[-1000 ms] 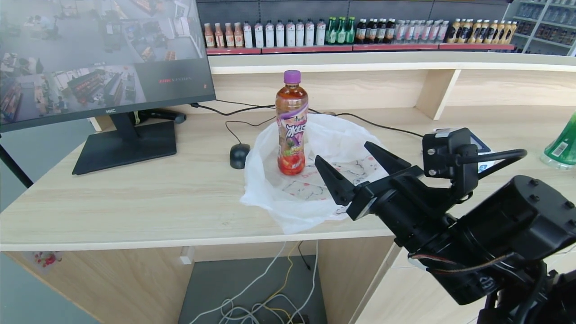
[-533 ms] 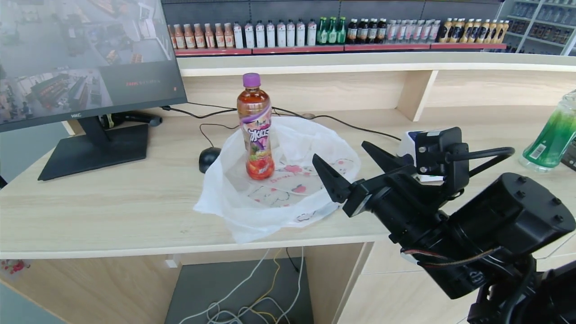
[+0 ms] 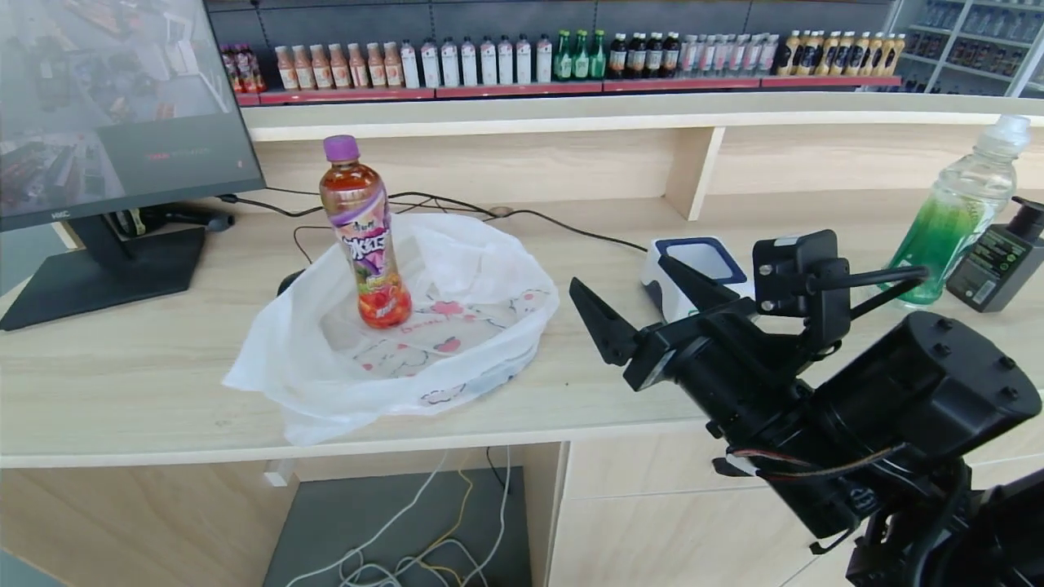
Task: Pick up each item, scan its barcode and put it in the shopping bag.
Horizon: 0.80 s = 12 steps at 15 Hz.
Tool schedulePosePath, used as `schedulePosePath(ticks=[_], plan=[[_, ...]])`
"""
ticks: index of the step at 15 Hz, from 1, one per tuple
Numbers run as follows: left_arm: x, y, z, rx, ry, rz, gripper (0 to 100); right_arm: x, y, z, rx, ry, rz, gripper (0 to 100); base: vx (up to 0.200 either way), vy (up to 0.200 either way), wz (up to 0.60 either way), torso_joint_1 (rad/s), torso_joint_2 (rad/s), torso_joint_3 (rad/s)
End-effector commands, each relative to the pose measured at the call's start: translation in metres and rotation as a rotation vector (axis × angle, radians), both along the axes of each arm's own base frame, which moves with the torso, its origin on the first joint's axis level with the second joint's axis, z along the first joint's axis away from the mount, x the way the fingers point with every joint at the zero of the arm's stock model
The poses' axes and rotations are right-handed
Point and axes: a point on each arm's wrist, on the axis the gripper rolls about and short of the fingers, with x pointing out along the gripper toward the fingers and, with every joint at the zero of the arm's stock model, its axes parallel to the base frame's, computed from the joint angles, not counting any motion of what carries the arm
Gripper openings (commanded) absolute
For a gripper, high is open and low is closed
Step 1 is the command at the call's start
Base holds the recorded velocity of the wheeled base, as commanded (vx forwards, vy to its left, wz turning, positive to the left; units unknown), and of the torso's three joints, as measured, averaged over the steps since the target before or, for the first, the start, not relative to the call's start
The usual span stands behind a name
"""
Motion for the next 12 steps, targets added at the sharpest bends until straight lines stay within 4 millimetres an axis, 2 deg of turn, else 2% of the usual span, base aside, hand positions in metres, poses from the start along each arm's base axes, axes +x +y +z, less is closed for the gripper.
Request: schedulePosePath(ticks=[1, 12], plan=[[0.0, 0.0, 0.0, -0.002, 0.0, 0.0, 100, 0.0006, 0.0004, -0.0011, -0.002, 0.002, -0.001, 100, 0.0, -0.2, 0.0, 0.002, 0.0, 0.007], [0.0, 0.0, 0.0, -0.002, 0.0, 0.0, 100, 0.0002, 0.0001, -0.0021, -0.005, 0.005, -0.001, 100, 0.0, -0.2, 0.0, 0.001, 0.0, 0.001]])
